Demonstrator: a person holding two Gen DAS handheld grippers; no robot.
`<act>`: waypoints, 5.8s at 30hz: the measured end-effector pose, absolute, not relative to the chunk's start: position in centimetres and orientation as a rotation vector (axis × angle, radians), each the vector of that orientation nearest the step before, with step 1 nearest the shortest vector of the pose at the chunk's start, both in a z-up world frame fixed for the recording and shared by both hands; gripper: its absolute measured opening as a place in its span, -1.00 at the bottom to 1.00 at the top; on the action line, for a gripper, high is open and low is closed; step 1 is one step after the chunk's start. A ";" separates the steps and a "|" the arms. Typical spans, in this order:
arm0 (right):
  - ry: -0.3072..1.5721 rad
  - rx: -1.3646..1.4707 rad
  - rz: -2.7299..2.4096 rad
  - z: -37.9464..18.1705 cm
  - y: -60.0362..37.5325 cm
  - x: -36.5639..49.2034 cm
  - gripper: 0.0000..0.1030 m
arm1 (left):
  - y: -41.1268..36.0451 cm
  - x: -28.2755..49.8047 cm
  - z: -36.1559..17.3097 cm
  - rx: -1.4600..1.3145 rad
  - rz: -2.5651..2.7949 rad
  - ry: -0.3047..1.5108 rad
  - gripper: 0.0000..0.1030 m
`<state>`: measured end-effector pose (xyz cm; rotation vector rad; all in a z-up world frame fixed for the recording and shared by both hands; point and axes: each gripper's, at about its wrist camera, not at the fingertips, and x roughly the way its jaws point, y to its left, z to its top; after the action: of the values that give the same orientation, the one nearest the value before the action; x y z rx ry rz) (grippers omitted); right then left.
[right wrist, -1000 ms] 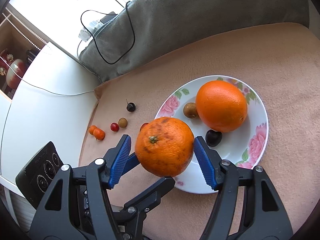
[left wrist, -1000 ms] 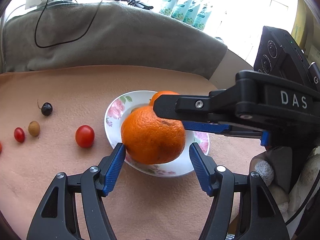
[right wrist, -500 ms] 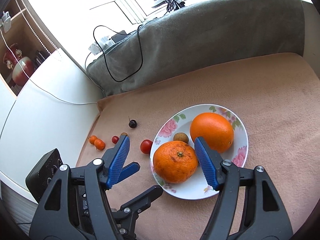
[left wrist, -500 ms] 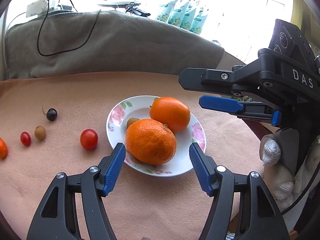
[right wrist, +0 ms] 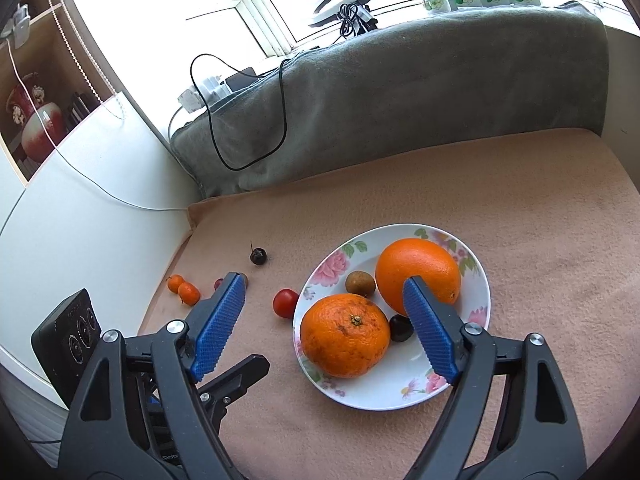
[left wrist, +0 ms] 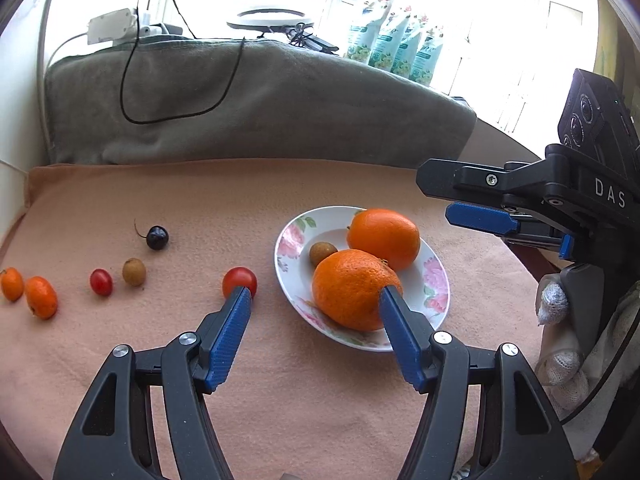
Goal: Organize fruits
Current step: 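Withdraw the right gripper from the plate toward the loose fruits, then move the right gripper down to the small brown kiwi, then close the right gripper around the brown kiwi, then lift the kiwi with the right gripper and carry it over the plate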
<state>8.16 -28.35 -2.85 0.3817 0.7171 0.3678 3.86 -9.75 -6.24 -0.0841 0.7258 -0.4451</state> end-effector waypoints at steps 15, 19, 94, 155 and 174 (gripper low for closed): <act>0.717 0.308 0.383 -3.4 -26.0 9.1 0.63 | -5.1 4.4 -5.8 -0.094 -0.337 0.692 0.29; 0.708 0.283 0.382 -3.3 -25.3 9.3 0.63 | -4.0 4.5 -6.0 -0.094 -0.305 0.688 0.29; 1.021 0.172 0.545 -10.2 -7.0 20.1 -0.20 | 11.9 9.7 -11.5 -0.301 -0.052 0.787 0.02; 0.994 0.069 0.517 -11.0 -5.9 20.5 -0.49 | 12.1 10.4 -11.9 -0.348 -0.086 0.782 -0.25; 0.860 0.099 0.551 -5.9 -9.9 14.7 -0.49 | 8.7 8.3 -8.3 -0.340 -0.177 0.715 -0.25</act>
<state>14.70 -9.86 -5.94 0.0990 0.8600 0.5507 8.29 8.72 -8.33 -0.3403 0.7149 -0.1771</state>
